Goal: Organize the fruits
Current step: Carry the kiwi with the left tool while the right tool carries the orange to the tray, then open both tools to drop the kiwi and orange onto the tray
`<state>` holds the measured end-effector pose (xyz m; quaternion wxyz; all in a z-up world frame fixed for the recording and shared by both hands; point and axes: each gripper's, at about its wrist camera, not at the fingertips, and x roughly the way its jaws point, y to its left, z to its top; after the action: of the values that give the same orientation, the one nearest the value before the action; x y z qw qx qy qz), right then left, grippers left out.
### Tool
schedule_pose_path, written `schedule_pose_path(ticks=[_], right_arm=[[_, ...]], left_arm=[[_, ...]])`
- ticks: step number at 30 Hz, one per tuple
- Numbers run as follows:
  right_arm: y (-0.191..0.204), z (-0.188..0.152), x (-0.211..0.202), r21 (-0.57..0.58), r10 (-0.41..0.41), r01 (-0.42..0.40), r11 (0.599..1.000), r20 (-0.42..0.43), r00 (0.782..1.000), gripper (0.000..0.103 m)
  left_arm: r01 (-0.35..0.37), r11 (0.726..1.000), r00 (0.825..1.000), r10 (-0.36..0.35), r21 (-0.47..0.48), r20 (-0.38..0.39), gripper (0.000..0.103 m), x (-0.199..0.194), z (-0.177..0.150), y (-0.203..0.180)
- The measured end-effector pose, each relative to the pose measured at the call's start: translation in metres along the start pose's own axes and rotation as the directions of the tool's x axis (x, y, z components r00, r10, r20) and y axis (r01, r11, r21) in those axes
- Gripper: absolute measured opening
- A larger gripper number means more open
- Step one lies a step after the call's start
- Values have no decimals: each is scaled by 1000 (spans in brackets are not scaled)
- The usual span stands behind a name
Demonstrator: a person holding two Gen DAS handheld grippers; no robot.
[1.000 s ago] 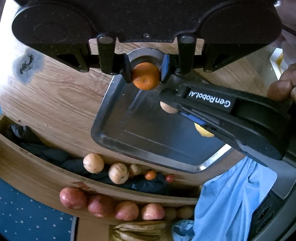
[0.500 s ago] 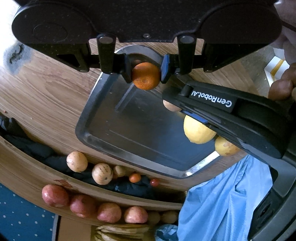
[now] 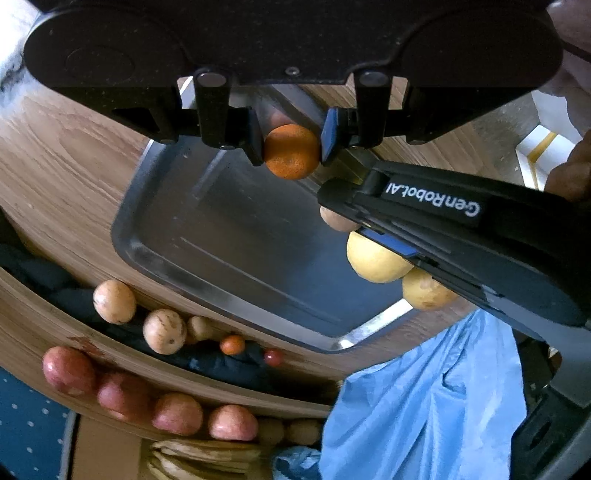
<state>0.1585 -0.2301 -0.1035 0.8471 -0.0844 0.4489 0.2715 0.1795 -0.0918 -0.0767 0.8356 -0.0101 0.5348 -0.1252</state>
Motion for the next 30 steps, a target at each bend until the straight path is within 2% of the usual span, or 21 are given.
schedule_pose_path(ticks=[11,30], right_arm=[[2,6,8,-31,17,-17,999,-9,1000,34],[-5,3,9,0,20,-20,1000,-26,999,36]], left_arm=[[-17,1000,1000,18,19,-26,32,2,-1,-2],[-16,998,998,19,61,-58,34,10,-1,-8]])
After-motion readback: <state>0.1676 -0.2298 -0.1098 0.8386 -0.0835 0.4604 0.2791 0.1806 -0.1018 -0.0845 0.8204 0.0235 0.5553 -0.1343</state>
